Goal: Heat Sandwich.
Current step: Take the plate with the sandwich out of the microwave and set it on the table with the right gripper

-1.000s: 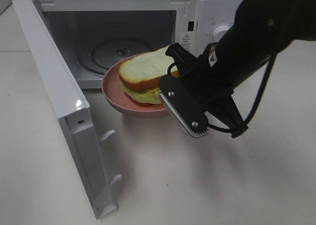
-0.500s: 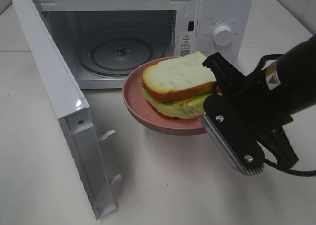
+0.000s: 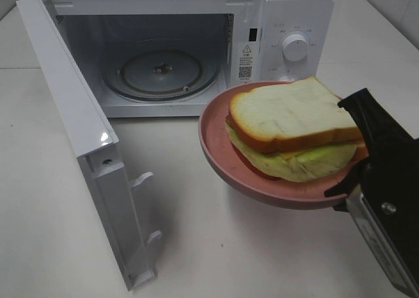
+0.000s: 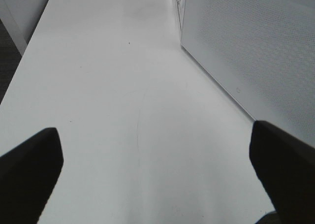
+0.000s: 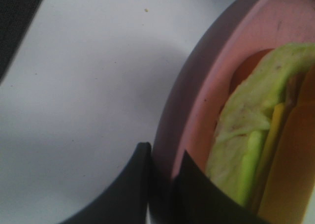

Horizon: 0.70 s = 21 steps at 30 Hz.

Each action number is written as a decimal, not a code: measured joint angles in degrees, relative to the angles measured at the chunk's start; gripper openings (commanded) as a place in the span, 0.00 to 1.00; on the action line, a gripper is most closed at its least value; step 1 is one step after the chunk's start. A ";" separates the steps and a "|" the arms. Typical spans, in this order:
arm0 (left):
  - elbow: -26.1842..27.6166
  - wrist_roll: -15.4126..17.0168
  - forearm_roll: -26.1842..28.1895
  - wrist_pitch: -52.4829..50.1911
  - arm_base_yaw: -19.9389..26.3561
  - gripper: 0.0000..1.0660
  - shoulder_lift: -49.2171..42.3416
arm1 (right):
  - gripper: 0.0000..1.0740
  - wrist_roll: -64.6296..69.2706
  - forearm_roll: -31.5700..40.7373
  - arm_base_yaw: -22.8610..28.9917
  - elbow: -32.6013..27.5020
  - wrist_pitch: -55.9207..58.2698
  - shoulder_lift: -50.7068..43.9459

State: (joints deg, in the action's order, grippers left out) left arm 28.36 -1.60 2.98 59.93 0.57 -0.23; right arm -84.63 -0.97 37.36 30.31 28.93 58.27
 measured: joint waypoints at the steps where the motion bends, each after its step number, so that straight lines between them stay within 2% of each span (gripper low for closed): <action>1: 0.00 0.00 0.00 0.00 0.00 0.92 0.00 | 0.00 0.11 0.00 0.00 -0.57 0.52 -1.03; 9: 0.00 0.00 0.00 0.00 0.00 0.92 0.00 | 0.00 4.76 -1.43 0.00 -3.32 4.81 -7.73; 21: 0.00 0.00 0.00 0.00 0.00 0.92 0.00 | 0.00 29.22 -15.76 0.00 -3.32 11.06 -11.80</action>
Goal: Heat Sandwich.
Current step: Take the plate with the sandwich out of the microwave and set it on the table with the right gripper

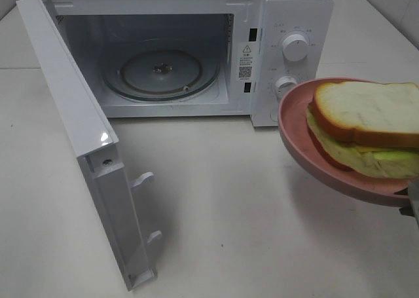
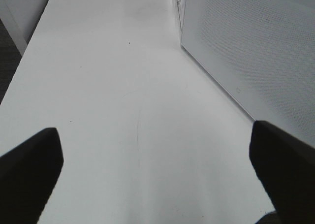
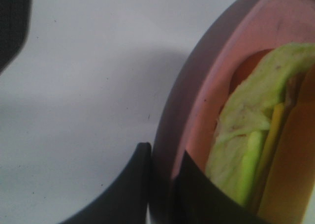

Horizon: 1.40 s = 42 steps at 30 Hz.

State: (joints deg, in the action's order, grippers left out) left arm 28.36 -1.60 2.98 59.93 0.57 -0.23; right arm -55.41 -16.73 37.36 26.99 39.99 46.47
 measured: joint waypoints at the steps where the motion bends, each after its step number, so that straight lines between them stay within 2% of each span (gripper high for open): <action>1: 0.00 0.00 0.00 0.00 0.00 0.92 0.00 | 0.00 2.18 -1.03 0.00 0.00 0.29 0.00; 27: 0.00 0.00 0.00 0.00 0.00 0.92 0.00 | 0.00 50.59 -17.88 0.00 0.00 13.24 0.29; 35: 0.00 0.00 0.00 0.00 0.00 0.92 0.00 | 0.00 60.85 -19.54 0.00 0.00 13.64 5.56; 42: 0.00 0.00 0.00 0.00 0.00 0.92 0.00 | 0.00 71.85 -20.74 0.00 0.00 11.12 13.92</action>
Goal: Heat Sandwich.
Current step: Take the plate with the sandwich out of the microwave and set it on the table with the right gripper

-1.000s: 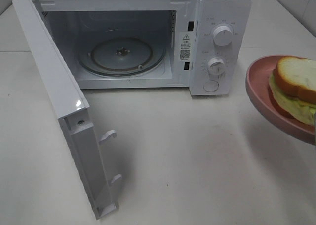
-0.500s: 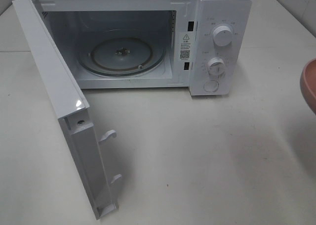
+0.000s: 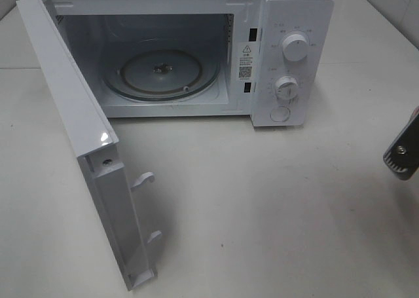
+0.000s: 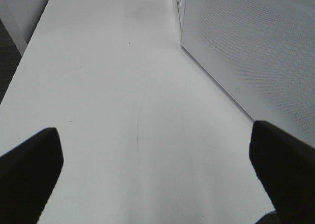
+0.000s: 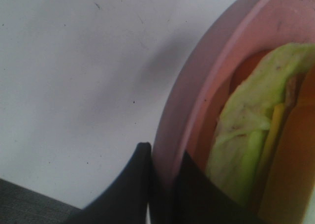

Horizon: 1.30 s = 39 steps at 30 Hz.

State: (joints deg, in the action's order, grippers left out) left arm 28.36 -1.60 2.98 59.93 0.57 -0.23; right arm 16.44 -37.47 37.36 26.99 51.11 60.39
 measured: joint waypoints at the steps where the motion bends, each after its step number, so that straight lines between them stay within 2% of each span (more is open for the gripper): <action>1: 0.00 0.00 0.00 0.00 0.00 0.92 0.00 | 0.00 1.60 -0.34 0.00 0.00 -0.23 1.20; 7: 0.00 0.00 0.00 0.00 0.00 0.92 0.00 | 0.00 10.54 -1.72 0.00 1.89 -0.46 7.10; 11: 0.00 0.00 0.00 0.00 0.00 0.92 0.00 | 0.00 21.31 -3.72 0.00 5.67 -0.23 14.73; 26: 0.00 0.00 0.00 0.00 0.00 0.92 0.00 | 0.00 28.13 -4.87 -0.11 11.52 -0.29 26.70; 39: 0.00 0.00 0.00 0.00 0.00 0.92 0.00 | 0.00 29.45 -9.63 -8.02 13.75 -2.29 31.97</action>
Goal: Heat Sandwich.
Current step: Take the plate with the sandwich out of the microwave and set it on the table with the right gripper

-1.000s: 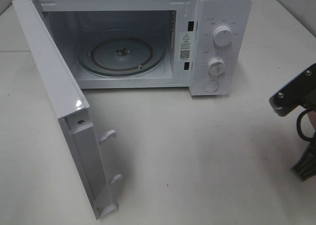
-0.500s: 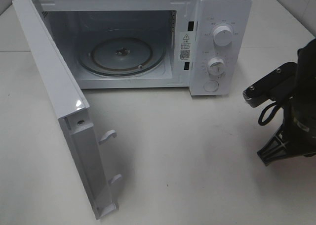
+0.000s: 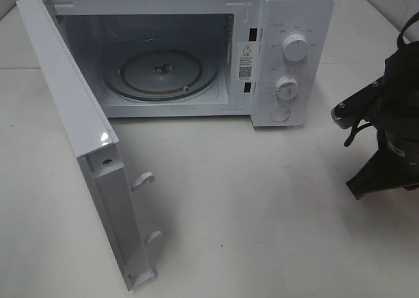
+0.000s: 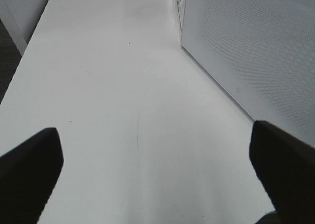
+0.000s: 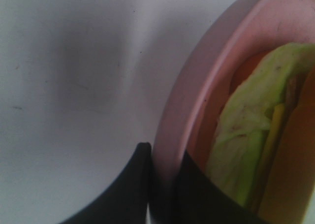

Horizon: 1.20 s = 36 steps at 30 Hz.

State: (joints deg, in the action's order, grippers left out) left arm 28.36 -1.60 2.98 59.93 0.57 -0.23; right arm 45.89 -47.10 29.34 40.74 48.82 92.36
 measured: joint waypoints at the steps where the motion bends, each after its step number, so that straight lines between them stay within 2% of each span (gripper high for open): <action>1: 0.00 0.00 0.00 0.00 0.00 0.92 0.00 | 0.00 0.00 0.06 -0.40 0.00 -0.11 0.52; 14: 0.00 0.00 0.00 0.00 0.00 0.92 0.00 | 0.00 2.46 -2.75 -4.76 0.06 -4.01 7.28; 19: 0.00 0.00 0.00 0.00 0.00 0.92 0.00 | 0.01 4.35 -5.27 -4.81 0.11 -5.44 9.40; 36: 0.00 0.00 0.00 0.00 0.00 0.92 0.00 | 0.04 6.30 -6.36 -4.81 0.23 -9.00 15.18</action>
State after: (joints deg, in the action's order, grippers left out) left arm 28.36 -1.60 2.98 59.93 0.57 -0.23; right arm 52.20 -53.46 24.52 40.97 39.82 107.54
